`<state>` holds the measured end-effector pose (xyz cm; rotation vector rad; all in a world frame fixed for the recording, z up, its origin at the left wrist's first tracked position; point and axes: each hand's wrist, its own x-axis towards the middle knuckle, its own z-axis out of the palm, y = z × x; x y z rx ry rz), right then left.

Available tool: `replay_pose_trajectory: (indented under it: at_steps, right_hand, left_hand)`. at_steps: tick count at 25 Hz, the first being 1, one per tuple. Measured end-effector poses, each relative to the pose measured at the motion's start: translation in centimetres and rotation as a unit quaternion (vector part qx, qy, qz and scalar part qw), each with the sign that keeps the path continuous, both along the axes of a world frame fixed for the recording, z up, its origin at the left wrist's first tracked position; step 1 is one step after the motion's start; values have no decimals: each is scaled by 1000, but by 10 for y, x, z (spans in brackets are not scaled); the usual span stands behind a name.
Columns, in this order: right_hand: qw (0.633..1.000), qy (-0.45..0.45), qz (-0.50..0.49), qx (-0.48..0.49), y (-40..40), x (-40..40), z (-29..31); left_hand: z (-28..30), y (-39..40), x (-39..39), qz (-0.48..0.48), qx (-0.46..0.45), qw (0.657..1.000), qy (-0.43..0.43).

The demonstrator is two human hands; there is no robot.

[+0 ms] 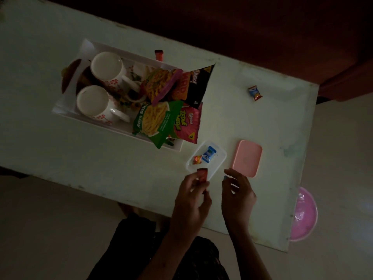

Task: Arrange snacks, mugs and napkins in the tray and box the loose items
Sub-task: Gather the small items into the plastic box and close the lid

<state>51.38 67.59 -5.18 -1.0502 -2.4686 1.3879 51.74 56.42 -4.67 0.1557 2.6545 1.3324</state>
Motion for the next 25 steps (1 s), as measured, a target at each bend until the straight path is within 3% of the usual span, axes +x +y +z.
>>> replay_pose_trajectory:
  at_steps: [3,9,19,25]
  right_hand:
    - [1000,-1,-11,12,8,-11,-3]
    - [999,18,-28,15,23,-58,-6]
    - [949,-195,196,153,89,-209,-42]
    - [943,-213,192,168,69,-205,-52]
  left_hand:
    - [5,10,-18,-29,-3,1000,-10]
    - [-1,7,-19,14,-27,999,-9]
    - [1,5,-13,1,-28,999,27]
    - [28,-7,-70,-2,5,996,87]
